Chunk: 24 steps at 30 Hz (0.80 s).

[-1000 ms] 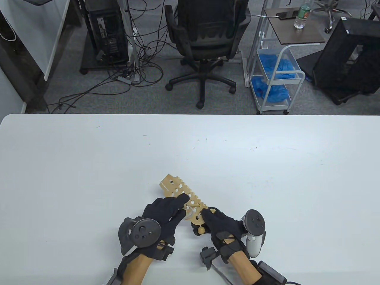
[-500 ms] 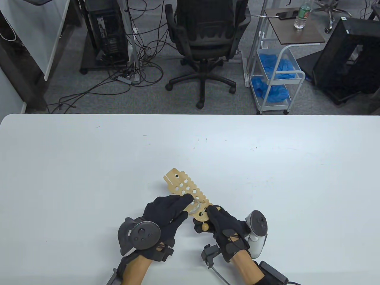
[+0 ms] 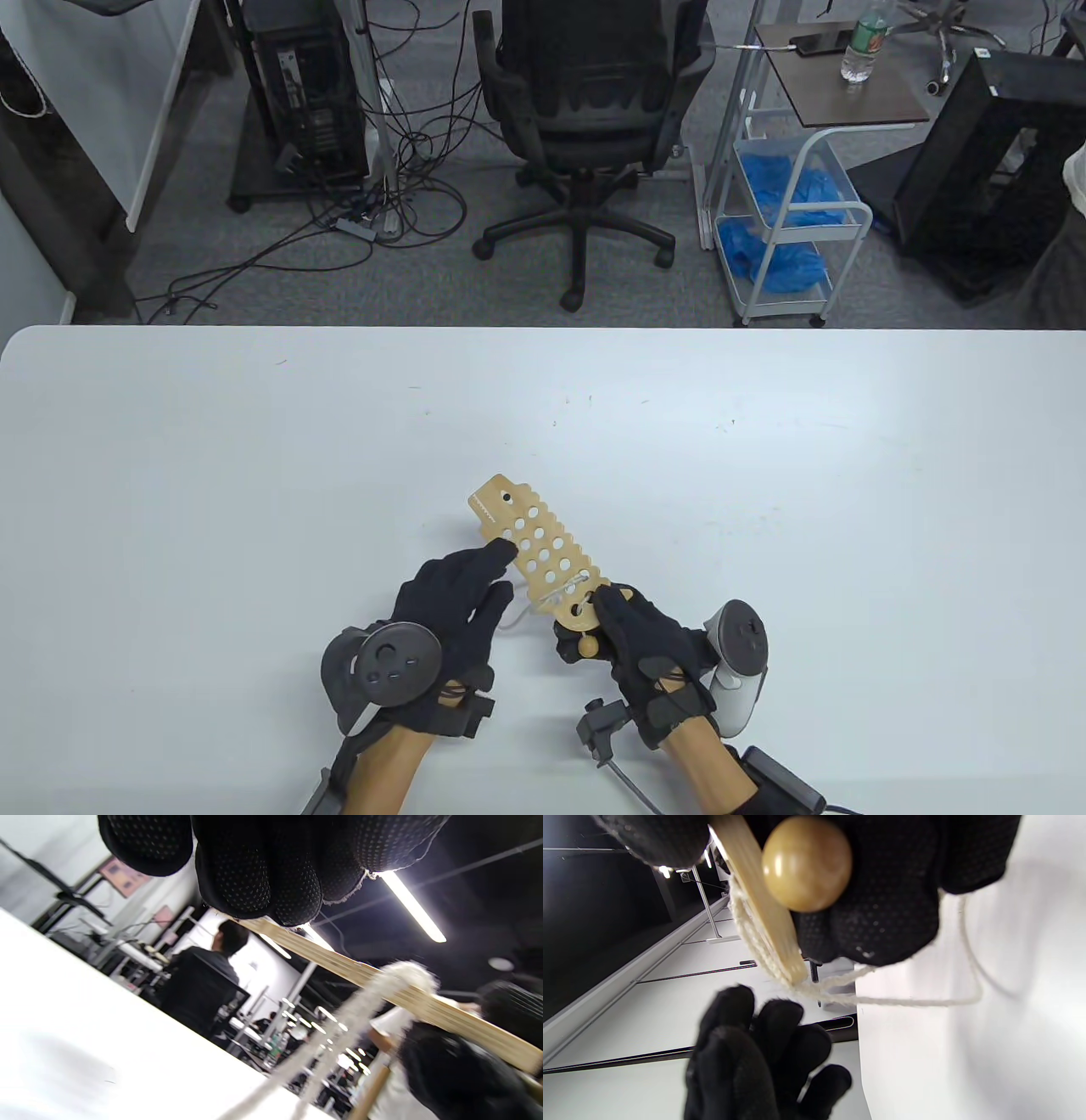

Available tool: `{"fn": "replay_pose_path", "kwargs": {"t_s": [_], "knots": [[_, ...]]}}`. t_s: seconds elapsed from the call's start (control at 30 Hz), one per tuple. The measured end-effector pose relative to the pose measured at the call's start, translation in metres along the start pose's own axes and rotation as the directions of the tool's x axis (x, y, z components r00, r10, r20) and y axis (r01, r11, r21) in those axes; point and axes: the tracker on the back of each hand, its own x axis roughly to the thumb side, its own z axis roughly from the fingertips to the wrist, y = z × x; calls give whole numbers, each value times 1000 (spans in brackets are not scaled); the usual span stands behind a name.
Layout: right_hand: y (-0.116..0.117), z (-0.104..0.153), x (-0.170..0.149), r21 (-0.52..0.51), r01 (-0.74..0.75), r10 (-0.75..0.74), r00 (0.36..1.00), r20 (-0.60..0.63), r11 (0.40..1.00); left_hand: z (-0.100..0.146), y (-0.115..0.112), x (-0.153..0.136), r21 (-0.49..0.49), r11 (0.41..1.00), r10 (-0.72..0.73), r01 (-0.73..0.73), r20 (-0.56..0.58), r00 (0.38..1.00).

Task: Remove rope from all holes on crocodile lacing toy

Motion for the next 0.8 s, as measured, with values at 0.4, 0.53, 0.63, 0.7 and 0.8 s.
{"fn": "replay_pose_path", "kwargs": {"t_s": [0.4, 0.53, 0.63, 0.7, 0.8], "knots": [[8, -2, 12, 175, 189, -200, 979, 48, 966, -4, -22, -22, -161, 924, 327, -347, -138, 935], [17, -2, 14, 274, 199, -219, 975, 44, 941, -5, -36, -19, -313, 796, 499, -518, -144, 854], [22, -2, 13, 329, 199, -221, 975, 30, 923, -5, -43, -14, -409, 711, 572, -571, -136, 809], [25, -2, 12, 361, 199, -223, 975, 26, 911, -4, -46, -12, -452, 658, 611, -602, -147, 778], [28, -1, 10, 378, 204, -227, 974, 17, 903, -3, -50, -9, -493, 603, 642, -627, -166, 749]]}}
